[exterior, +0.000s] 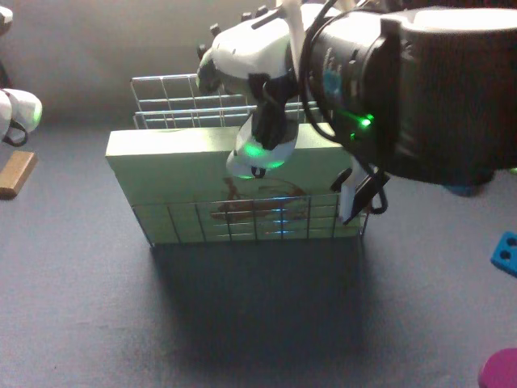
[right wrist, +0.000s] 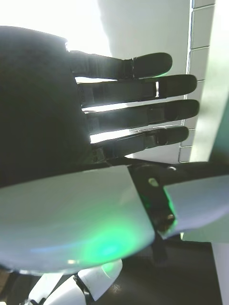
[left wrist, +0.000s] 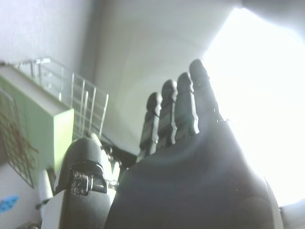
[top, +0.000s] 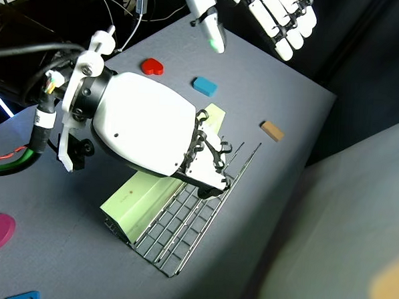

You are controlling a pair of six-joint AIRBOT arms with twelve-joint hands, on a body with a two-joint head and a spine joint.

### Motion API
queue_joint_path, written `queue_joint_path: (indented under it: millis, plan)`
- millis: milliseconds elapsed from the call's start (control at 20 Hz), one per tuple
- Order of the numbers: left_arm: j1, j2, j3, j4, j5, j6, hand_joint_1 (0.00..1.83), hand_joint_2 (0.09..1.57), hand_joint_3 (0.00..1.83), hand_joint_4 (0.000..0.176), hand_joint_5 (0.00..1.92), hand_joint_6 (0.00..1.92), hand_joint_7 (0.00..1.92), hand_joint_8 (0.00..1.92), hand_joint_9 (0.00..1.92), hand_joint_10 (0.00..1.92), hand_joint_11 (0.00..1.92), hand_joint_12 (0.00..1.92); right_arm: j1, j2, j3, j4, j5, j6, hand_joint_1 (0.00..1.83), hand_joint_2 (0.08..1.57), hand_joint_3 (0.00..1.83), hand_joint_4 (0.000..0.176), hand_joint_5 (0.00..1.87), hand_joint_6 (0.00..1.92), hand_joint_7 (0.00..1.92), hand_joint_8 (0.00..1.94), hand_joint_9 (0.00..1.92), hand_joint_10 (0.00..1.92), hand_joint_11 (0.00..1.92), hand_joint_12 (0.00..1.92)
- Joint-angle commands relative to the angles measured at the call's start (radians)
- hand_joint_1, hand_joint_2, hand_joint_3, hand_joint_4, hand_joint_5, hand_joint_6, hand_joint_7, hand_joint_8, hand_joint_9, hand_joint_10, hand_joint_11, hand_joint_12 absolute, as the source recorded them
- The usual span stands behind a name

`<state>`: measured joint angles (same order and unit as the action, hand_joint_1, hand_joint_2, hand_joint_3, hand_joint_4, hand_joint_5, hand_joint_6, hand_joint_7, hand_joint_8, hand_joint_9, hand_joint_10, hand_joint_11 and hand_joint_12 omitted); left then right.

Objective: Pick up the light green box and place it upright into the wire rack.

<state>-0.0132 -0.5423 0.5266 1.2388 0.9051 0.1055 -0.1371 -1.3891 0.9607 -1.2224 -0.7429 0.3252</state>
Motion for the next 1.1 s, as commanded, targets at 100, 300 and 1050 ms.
queue_joint_path:
  millis: [100,300,1050]
  plan:
    - [-0.02,-0.019,-0.008,0.09,-0.006,-0.004,0.0,1.39,0.0,0.0,0.05,0.0,0.05,0.0,0.0,0.0,0.0,0.13,0.052,0.045,-0.039,-0.076,0.038,0.003,0.97,0.99,0.0,0.0,0.32,0.15,0.48,0.01,0.36,0.35,0.0,1.32]
    - [-0.02,-0.035,-0.018,0.09,0.008,-0.015,0.0,1.39,0.0,0.0,0.07,0.01,0.08,0.01,0.01,0.0,0.0,0.14,0.095,0.128,-0.088,-0.076,0.072,0.002,0.94,1.0,0.0,0.0,0.38,0.17,0.57,0.04,0.41,0.36,0.0,1.31]
    - [-0.01,-0.076,-0.043,0.088,0.059,-0.058,0.14,1.47,0.0,0.0,0.57,1.51,0.63,1.78,0.58,1.92,0.61,1.92,0.091,0.453,-0.36,-0.121,0.152,-0.007,0.38,1.35,0.02,0.0,0.89,1.58,1.03,1.64,1.08,1.86,1.08,1.92]
